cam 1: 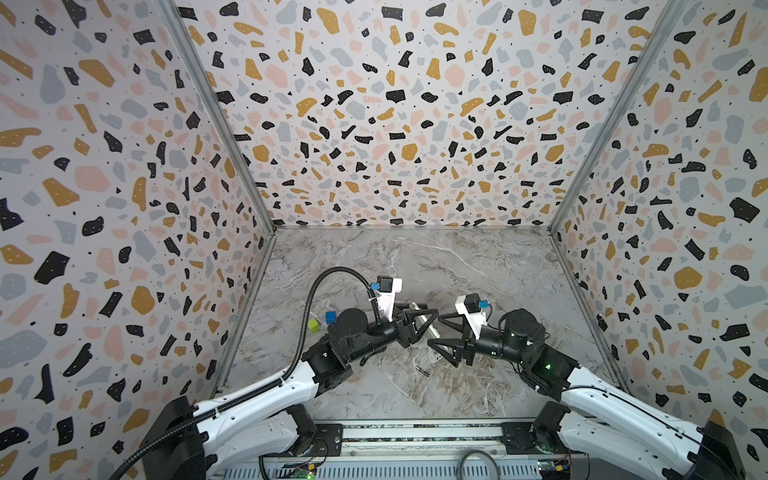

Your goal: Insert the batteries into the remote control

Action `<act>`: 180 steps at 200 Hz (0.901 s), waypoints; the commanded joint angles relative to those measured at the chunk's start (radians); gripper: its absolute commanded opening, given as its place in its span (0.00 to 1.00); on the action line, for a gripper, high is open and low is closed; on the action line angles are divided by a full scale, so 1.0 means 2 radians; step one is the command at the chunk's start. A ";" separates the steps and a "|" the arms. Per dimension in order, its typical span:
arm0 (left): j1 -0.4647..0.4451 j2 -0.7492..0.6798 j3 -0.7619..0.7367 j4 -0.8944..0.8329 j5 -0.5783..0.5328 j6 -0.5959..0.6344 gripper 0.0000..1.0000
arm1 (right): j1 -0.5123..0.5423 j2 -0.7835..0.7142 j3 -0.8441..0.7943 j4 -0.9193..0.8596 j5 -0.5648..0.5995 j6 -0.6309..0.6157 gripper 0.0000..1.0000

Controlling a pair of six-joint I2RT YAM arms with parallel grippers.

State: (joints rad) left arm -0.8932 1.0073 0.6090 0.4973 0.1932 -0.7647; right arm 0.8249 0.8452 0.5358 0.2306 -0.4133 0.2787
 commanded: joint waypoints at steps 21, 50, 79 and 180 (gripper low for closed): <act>-0.002 -0.001 0.014 -0.026 -0.064 -0.038 0.00 | 0.048 0.015 0.039 -0.053 0.114 -0.039 0.83; -0.001 0.003 0.007 -0.016 -0.071 -0.057 0.00 | 0.081 0.039 0.054 -0.066 0.182 -0.046 0.80; -0.002 0.002 0.004 -0.015 -0.072 -0.073 0.00 | 0.106 0.066 0.075 -0.083 0.241 -0.051 0.74; -0.002 -0.006 -0.008 -0.023 -0.092 -0.081 0.00 | 0.144 0.088 0.091 -0.099 0.321 -0.058 0.48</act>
State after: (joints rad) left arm -0.8932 1.0153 0.5991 0.4175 0.0334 -0.9157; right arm 1.1030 1.0424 0.6876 0.0555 0.1730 0.1734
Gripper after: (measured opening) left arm 0.518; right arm 0.511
